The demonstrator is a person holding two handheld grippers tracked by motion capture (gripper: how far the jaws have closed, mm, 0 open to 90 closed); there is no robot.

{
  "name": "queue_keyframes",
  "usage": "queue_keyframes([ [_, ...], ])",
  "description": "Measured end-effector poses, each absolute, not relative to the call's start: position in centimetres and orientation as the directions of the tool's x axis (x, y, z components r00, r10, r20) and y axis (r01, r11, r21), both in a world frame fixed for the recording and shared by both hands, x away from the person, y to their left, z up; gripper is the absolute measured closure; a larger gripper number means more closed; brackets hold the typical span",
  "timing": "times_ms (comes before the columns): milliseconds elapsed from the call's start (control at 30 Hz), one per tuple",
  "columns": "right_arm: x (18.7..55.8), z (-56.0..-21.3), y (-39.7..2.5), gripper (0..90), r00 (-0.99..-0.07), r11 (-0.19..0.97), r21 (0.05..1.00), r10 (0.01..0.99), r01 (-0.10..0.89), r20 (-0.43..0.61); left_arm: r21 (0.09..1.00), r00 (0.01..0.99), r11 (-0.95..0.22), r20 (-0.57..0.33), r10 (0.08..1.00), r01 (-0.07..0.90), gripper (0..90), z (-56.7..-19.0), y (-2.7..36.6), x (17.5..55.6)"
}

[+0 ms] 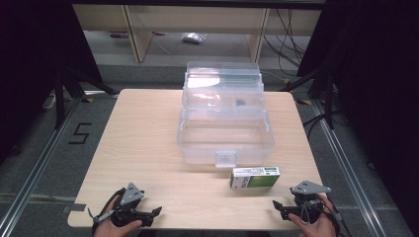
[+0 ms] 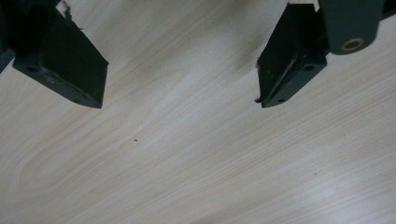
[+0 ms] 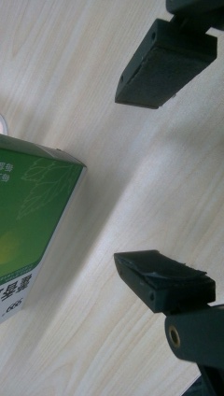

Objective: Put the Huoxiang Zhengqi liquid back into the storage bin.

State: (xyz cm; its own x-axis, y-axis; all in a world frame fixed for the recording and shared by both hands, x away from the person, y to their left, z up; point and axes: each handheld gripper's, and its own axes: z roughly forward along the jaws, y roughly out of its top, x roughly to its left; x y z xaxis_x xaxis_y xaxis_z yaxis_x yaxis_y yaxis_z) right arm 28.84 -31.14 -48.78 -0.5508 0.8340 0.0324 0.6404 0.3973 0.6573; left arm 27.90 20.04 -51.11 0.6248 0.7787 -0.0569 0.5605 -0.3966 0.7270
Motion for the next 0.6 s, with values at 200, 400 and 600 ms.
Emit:
queue_keyframes([
  [200, 28.9, -48.7, -31.2, 20.4, -0.553, 0.415, 0.671, 0.833, 0.614, -0.01, 0.724, 0.626, -0.397, -0.061, 0.778, 0.564, 15.4, -51.1, 20.0, 27.9],
  [400, 28.9, -48.3, -31.2, 20.3, -0.551, 0.411, 0.672, 0.835, 0.616, -0.006, 0.714, 0.636, -0.417, -0.051, 0.77, 0.562, 15.4, -51.1, 20.1, 27.9],
  [600, 28.7, -47.6, -31.0, 19.9, -0.547, 0.397, 0.664, 0.837, 0.634, 0.021, 0.722, 0.628, -0.401, -0.059, 0.776, 0.563, 15.4, -51.2, 20.1, 27.9],
])
